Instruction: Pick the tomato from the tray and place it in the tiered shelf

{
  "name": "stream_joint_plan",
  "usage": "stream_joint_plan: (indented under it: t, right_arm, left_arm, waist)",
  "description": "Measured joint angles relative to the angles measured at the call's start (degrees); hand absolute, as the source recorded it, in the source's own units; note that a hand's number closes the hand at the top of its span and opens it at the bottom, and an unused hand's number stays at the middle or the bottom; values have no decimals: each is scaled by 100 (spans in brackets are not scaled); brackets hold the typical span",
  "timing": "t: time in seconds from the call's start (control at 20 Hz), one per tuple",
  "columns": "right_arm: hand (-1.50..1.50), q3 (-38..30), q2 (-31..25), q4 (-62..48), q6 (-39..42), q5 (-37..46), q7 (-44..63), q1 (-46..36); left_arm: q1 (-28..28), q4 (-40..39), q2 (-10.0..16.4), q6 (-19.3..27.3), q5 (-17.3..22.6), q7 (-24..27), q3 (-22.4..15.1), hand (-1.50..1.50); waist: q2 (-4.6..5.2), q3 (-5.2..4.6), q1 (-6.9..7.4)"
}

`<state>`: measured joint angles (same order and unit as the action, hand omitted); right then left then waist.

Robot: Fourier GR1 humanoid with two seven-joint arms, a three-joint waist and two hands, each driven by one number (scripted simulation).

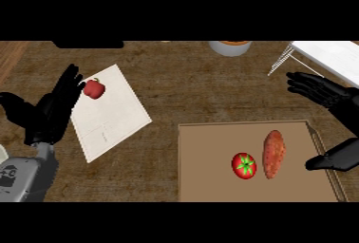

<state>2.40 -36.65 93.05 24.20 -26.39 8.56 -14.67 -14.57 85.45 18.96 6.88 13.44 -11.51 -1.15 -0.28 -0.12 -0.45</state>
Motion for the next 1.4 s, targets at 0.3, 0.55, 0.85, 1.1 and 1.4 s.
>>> stream_joint_plan:
  t: [0.3,0.55,0.85,1.1,1.4]
  right_arm:
    - [-150,609,-1129,994,298,1520,770,-365]
    - [-150,1390,-1110,1849,115,2533,1857,-525]
    - [-150,2309,-366,2227,55,3445,3041,-655]
    - [-150,2796,-43,2129,397,4023,3733,-832]
    - [-150,3153,325,2130,624,4728,4044,-676]
  left_arm:
    - [6,-53,-26,2,-74,15,-52,0]
    - [-1,-23,-78,-18,-84,-8,-63,0]
    - [52,-45,-83,-168,-63,63,66,0]
    - [68,99,-120,-169,-113,-64,78,0]
    - [-52,-35,-149,-263,-160,-40,214,0]
  waist:
    - [-24,-14,7]
    - [-5,-6,44]
    - [16,3,67]
    - [20,7,83]
    - [24,10,52]
